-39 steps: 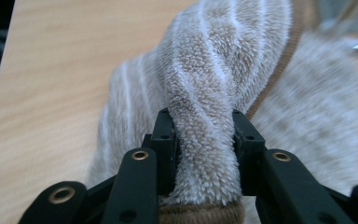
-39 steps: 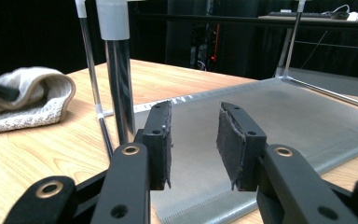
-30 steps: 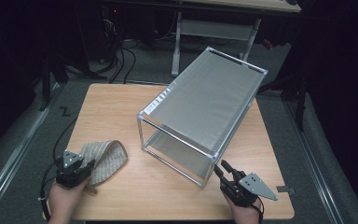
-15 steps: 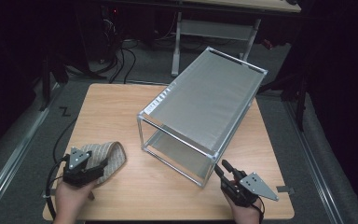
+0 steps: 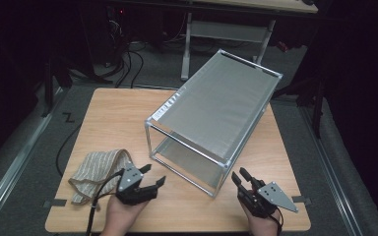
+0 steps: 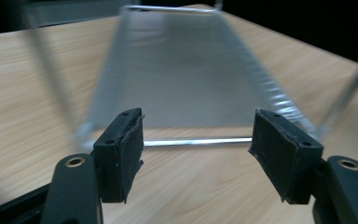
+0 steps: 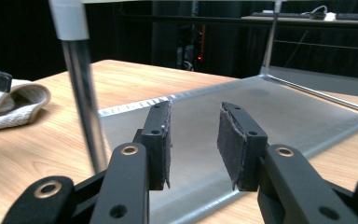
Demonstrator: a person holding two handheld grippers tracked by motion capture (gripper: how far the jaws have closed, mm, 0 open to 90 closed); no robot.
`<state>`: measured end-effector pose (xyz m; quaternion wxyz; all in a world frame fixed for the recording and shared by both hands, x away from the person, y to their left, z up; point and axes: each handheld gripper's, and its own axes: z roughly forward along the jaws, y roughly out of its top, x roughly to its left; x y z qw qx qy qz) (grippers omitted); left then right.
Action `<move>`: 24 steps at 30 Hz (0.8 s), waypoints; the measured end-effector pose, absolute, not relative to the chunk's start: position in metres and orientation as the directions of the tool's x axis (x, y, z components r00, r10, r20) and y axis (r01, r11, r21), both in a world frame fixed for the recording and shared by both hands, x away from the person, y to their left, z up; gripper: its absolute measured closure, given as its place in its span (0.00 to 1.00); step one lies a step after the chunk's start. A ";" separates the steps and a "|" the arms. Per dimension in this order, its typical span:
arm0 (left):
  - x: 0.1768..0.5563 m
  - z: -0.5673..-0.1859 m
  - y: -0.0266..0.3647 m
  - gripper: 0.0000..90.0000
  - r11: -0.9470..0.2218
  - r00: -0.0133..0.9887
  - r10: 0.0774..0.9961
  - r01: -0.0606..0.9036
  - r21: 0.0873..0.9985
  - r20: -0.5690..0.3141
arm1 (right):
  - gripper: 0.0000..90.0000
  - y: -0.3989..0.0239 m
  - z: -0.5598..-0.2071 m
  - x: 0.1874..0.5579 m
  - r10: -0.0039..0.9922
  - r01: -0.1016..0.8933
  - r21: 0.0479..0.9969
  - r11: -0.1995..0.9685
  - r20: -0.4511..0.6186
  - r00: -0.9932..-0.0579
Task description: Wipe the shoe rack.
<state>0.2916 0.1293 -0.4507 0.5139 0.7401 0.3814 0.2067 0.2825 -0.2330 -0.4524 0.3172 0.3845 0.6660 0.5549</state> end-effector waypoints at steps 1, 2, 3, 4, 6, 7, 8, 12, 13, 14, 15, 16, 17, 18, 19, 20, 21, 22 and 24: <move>0.292 -0.450 0.121 0.39 -0.176 0.640 0.762 0.346 0.922 -0.095 | 0.72 -0.235 -0.453 0.283 0.866 0.161 0.983 0.090 0.002 -0.499; 0.292 -0.450 0.112 0.40 -0.176 0.658 0.747 0.339 0.924 -0.099 | 0.72 -0.237 -0.453 0.282 0.870 0.163 0.983 0.086 0.006 -0.493; 0.292 -0.449 0.103 0.41 -0.185 0.676 0.730 0.332 0.925 -0.097 | 0.72 -0.239 -0.453 0.283 0.874 0.162 0.983 0.084 0.005 -0.485; 0.292 -0.448 0.094 0.41 -0.192 0.694 0.714 0.323 0.927 -0.094 | 0.72 -0.241 -0.453 0.283 0.877 0.165 0.983 0.082 0.008 -0.481; 0.292 -0.447 0.076 0.42 -0.204 0.726 0.681 0.313 0.928 -0.095 | 0.72 -0.245 -0.454 0.283 0.884 0.167 0.983 0.074 0.013 -0.467; 0.292 -0.446 0.067 0.42 -0.212 0.741 0.665 0.308 0.927 -0.094 | 0.72 -0.246 -0.454 0.283 0.885 0.168 0.983 0.073 0.014 -0.466; 0.292 -0.445 0.061 0.43 -0.217 0.751 0.654 0.302 0.928 -0.091 | 0.72 -0.248 -0.454 0.283 0.887 0.167 0.983 0.072 0.014 -0.462; 0.294 -0.444 0.035 0.44 -0.230 0.782 0.618 0.281 0.932 -0.084 | 0.72 -0.251 -0.454 0.283 0.890 0.168 0.984 0.066 0.018 -0.456; 0.295 -0.445 0.030 0.45 -0.230 0.788 0.609 0.282 0.931 -0.089 | 0.72 -0.251 -0.454 0.284 0.890 0.169 0.984 0.063 0.021 -0.455; 0.295 -0.445 0.027 0.46 -0.231 0.792 0.604 0.282 0.931 -0.090 | 0.72 -0.252 -0.454 0.284 0.890 0.170 0.983 0.061 0.023 -0.455; 0.296 -0.445 0.023 0.48 -0.230 0.797 0.597 0.280 0.932 -0.092 | 0.72 -0.252 -0.454 0.284 0.890 0.170 0.983 0.061 0.023 -0.455; 0.296 -0.445 0.019 0.50 -0.235 0.802 0.590 0.279 0.931 -0.091 | 0.72 -0.252 -0.454 0.284 0.890 0.169 0.984 0.062 0.022 -0.456; 0.296 -0.445 0.015 0.51 -0.237 0.808 0.582 0.276 0.931 -0.091 | 0.72 -0.252 -0.454 0.284 0.890 0.169 0.984 0.063 0.022 -0.456; 0.296 -0.445 0.011 0.53 -0.238 0.815 0.573 0.271 0.933 -0.091 | 0.72 -0.252 -0.454 0.284 0.890 0.170 0.984 0.063 0.022 -0.456; 0.296 -0.445 0.005 0.54 -0.247 0.823 0.562 0.262 0.933 -0.083 | 0.72 -0.252 -0.454 0.284 0.890 0.171 0.983 0.062 0.023 -0.456; 0.296 -0.445 0.001 0.56 -0.256 0.825 0.560 0.256 0.932 -0.073 | 0.72 -0.252 -0.454 0.284 0.890 0.172 0.983 0.061 0.024 -0.456; 0.297 -0.444 -0.004 0.58 -0.264 0.828 0.558 0.245 0.933 -0.059 | 0.72 -0.252 -0.454 0.284 0.890 0.173 0.983 0.061 0.025 -0.455; 0.297 -0.444 -0.006 0.63 -0.265 0.829 0.557 0.238 0.934 -0.053 | 0.72 -0.252 -0.454 0.284 0.890 0.173 0.983 0.060 0.026 -0.455; 0.298 -0.442 -0.011 0.68 -0.264 0.826 0.562 0.229 0.937 -0.043 | 0.72 -0.252 -0.454 0.284 0.890 0.172 0.983 0.060 0.025 -0.454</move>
